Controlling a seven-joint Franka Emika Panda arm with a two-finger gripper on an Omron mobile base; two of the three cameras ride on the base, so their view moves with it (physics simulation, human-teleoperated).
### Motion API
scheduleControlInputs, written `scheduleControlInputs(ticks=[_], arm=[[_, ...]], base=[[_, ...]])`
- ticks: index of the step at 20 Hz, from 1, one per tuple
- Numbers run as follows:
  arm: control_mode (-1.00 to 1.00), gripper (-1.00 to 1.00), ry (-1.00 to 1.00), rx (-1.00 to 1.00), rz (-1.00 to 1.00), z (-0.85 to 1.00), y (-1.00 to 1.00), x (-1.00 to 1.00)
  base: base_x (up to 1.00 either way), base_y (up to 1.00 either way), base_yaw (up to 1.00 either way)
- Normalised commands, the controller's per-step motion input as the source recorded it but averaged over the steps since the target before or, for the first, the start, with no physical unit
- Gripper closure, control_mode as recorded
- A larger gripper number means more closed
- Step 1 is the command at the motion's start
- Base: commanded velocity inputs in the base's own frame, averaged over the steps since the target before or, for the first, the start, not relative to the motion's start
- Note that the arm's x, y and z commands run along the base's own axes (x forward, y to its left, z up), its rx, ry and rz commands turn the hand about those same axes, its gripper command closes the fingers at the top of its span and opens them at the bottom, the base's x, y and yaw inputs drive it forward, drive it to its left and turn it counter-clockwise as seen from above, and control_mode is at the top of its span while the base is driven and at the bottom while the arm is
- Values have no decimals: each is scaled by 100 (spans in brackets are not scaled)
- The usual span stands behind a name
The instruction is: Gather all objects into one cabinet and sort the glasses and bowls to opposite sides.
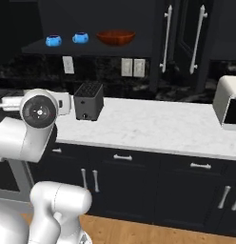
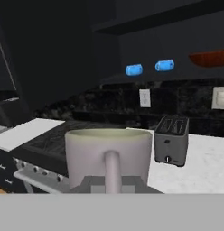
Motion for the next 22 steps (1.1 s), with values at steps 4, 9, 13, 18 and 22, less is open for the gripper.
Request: scheduleControlInputs(ticks=[4,9,13,18,22], arm=[[100,100,0,0,0,0,0,0],[100,100,0,0,0,0,0,0],[100,100,0,0,0,0,0,0],[100,100,0,0,0,0,0,0],[100,100,0,0,0,0,0,0]], base=[[54,52,0],[39,54,0],[50,42,0],[64,33,0],[44,29,0]])
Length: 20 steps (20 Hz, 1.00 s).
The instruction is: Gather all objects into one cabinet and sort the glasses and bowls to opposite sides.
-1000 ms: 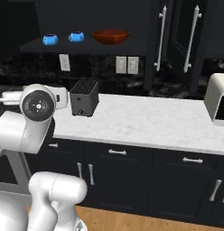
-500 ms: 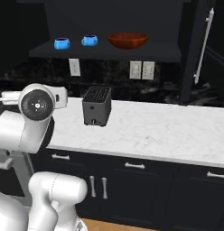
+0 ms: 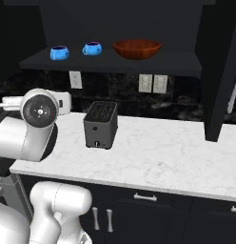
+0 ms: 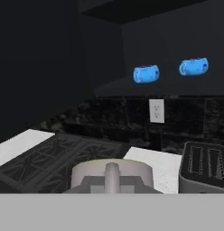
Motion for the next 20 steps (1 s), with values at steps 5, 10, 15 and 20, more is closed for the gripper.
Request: scheduleControlInputs(ticks=[5,10,15,20], arm=[[100,100,0,0,0,0,0,0],[100,100,0,0,0,0,0,0],[100,100,0,0,0,0,0,0],[-100,100,0,0,0,0,4,5]], base=[[21,35,0],[14,22,0],[11,8,0],[18,11,0]])
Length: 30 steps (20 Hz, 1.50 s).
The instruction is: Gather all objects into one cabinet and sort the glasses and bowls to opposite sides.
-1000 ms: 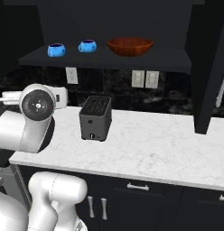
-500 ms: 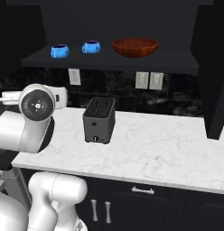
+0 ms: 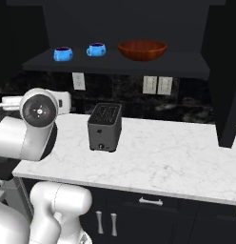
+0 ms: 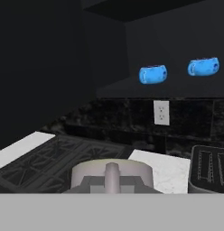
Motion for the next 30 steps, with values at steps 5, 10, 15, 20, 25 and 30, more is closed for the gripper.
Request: scheduleControlInputs(ticks=[5,10,15,20,25,30], arm=[[-100,100,-3,0,0,42,26,34],[-100,100,-1,0,0,40,29,57],[-100,100,-11,0,5,19,23,24],[-100,100,-16,8,17,4,-10,2],[-100,100,-19,13,27,4,-1,27],[-100,100,-7,4,15,34,15,46]], base=[[0,0,0],[0,0,0],[0,0,0],[0,0,0],[0,0,0],[0,0,0]])
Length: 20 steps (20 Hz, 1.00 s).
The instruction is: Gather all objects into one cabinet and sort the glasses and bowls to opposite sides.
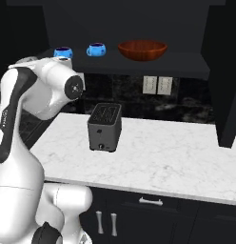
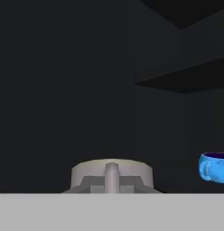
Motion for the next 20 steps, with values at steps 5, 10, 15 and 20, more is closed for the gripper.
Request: scheduleControlInputs(ticks=[5,10,15,20], arm=[[-100,100,-4,2,9,22,0,60],[-100,100,0,0,0,11,19,60],[-100,100,0,0,2,0,39,60],[-100,100,0,3,2,0,19,58]], base=[[0,0,0],[0,0,0],[0,0,0],[0,0,0]])
